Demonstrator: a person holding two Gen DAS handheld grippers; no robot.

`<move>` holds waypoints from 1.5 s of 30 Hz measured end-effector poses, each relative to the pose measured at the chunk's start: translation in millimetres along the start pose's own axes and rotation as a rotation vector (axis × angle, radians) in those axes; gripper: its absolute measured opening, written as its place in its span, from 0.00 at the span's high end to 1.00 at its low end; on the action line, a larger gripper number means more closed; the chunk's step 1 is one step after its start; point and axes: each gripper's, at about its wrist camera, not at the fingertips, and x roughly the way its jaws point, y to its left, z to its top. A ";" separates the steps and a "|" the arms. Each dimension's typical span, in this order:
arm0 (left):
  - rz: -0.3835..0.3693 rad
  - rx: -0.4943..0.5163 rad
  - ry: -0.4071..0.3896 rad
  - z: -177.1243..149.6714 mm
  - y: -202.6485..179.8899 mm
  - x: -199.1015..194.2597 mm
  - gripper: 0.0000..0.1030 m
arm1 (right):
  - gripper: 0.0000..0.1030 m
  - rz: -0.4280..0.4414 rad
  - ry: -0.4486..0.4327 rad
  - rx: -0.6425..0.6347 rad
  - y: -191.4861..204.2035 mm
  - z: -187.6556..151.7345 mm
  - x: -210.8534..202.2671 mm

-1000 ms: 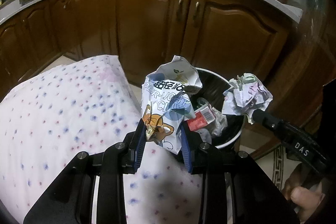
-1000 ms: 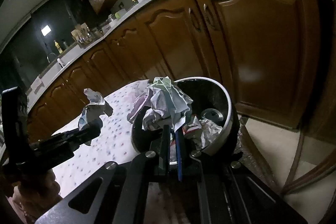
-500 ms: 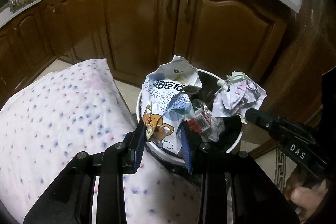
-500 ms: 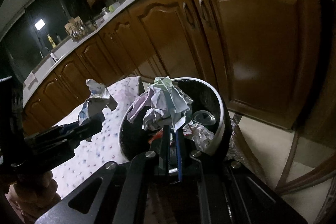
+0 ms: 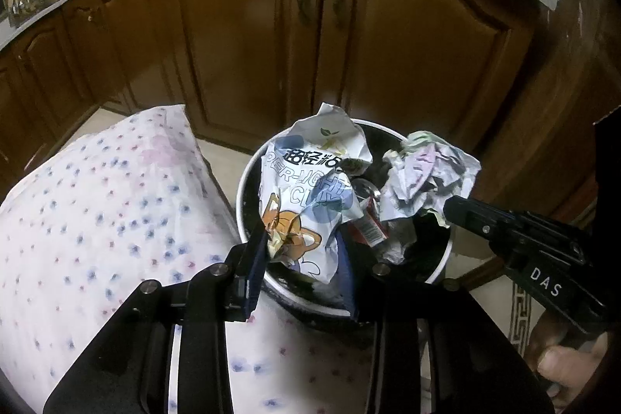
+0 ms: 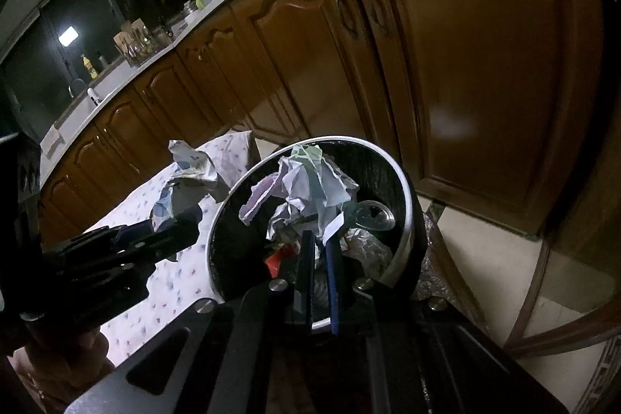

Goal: Collect trash

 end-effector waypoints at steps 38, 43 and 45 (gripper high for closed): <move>0.036 -0.190 -0.258 -85.5 59.4 -108.5 0.12 | 0.02 0.012 -0.293 0.057 45.0 -52.0 -84.6; 0.071 -0.191 -0.342 -112.5 66.4 -138.9 0.10 | 0.02 -0.021 -0.321 0.017 69.3 -71.3 -93.2; 0.087 -0.196 -0.375 -122.8 69.7 -151.7 0.09 | 0.02 -0.046 -0.328 -0.008 80.0 -78.0 -97.0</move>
